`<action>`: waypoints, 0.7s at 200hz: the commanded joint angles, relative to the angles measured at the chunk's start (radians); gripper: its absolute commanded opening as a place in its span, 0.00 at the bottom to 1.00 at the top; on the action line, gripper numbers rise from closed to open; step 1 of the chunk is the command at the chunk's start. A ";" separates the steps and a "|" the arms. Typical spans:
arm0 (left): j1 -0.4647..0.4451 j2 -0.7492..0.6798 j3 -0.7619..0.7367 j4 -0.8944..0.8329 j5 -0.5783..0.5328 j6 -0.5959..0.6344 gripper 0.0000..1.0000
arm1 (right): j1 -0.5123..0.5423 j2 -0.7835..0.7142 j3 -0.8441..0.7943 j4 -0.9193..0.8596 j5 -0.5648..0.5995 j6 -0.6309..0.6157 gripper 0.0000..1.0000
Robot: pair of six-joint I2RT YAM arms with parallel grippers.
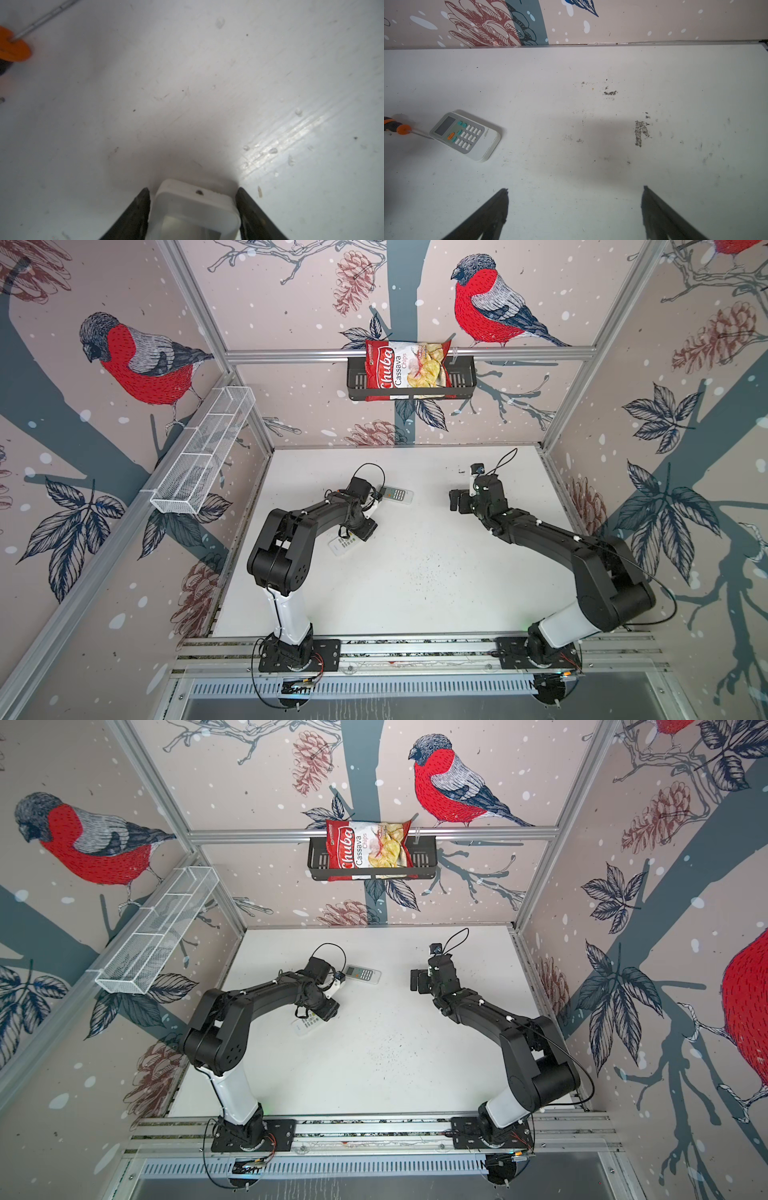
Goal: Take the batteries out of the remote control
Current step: 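Close the left gripper on the white remote's end and lift it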
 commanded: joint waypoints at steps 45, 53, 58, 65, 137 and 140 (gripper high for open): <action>0.010 -0.096 -0.091 -0.010 -0.047 -0.015 0.73 | 0.008 -0.001 0.007 0.007 0.006 0.003 0.99; 0.009 -0.109 -0.107 0.000 -0.050 -0.019 0.73 | 0.012 0.001 0.009 0.007 0.006 0.003 0.99; 0.010 -0.116 -0.117 0.008 -0.050 -0.020 0.73 | 0.013 0.002 0.009 0.007 0.006 0.003 0.99; 0.009 -0.129 -0.131 0.022 -0.051 -0.018 0.72 | 0.014 0.003 0.010 0.007 0.006 0.004 0.99; 0.009 -0.062 -0.072 -0.018 -0.038 -0.024 0.70 | 0.020 -0.001 0.008 -0.001 0.019 -0.002 0.99; 0.009 -0.057 -0.069 -0.020 -0.038 -0.024 0.69 | 0.020 -0.003 0.008 -0.001 0.021 -0.002 0.99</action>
